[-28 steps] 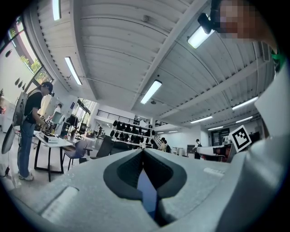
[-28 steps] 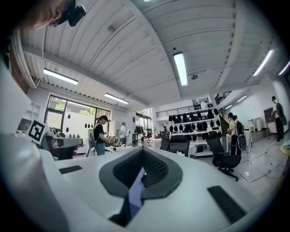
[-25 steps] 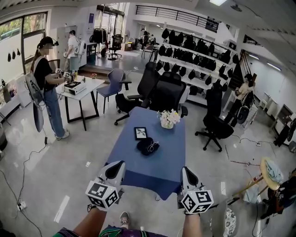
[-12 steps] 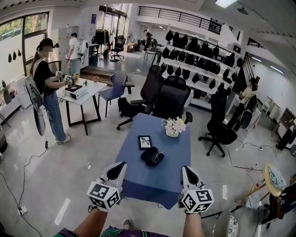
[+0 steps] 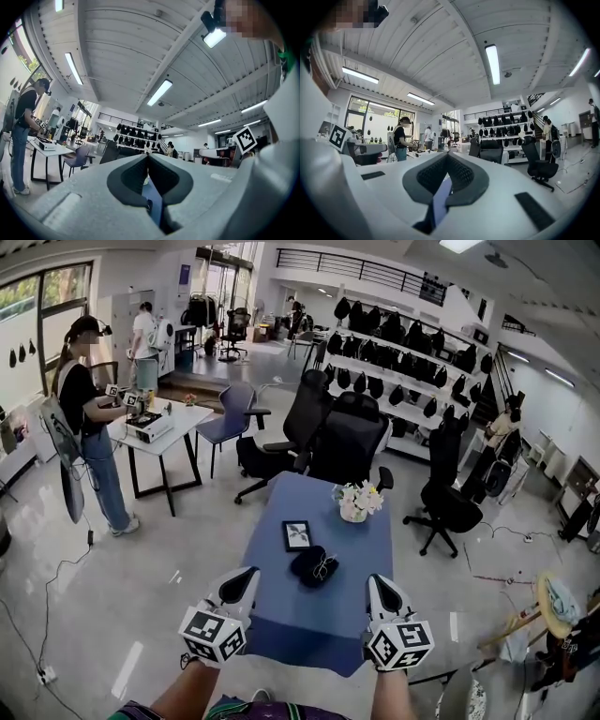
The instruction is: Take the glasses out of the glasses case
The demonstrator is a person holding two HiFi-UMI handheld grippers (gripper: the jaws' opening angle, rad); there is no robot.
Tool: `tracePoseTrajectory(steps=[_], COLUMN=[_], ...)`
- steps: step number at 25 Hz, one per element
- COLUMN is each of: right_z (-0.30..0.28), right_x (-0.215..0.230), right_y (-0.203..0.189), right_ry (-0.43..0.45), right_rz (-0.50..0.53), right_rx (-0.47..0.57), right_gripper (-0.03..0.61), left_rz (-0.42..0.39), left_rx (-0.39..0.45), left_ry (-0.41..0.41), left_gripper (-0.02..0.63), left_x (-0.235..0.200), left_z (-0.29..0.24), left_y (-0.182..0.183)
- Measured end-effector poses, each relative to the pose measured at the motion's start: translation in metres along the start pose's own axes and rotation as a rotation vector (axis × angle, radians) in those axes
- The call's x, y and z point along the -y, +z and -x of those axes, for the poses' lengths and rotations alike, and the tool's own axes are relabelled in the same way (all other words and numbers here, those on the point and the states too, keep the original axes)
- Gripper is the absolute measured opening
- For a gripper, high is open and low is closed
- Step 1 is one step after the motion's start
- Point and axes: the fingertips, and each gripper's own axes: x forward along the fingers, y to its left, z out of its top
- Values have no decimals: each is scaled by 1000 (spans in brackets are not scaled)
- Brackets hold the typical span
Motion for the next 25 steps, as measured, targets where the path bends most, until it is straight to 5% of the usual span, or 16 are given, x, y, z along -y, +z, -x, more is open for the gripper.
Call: tracePoseTrajectory(steps=[17,25], right_z=[-22,-70], right_x=[59,114], right_y=[-20,-20], right_ry=[-94,-45], right_rz=[15,-2], right_rx=[-58,-28], right_gripper=[2,2], left_rz=[14,-11], left_rx=[-25,-44], left_ry=[-65,-60], left_gripper=[15,15], left_x=[-7,3], left_z=[-71,-141], left_y=[-15,-30])
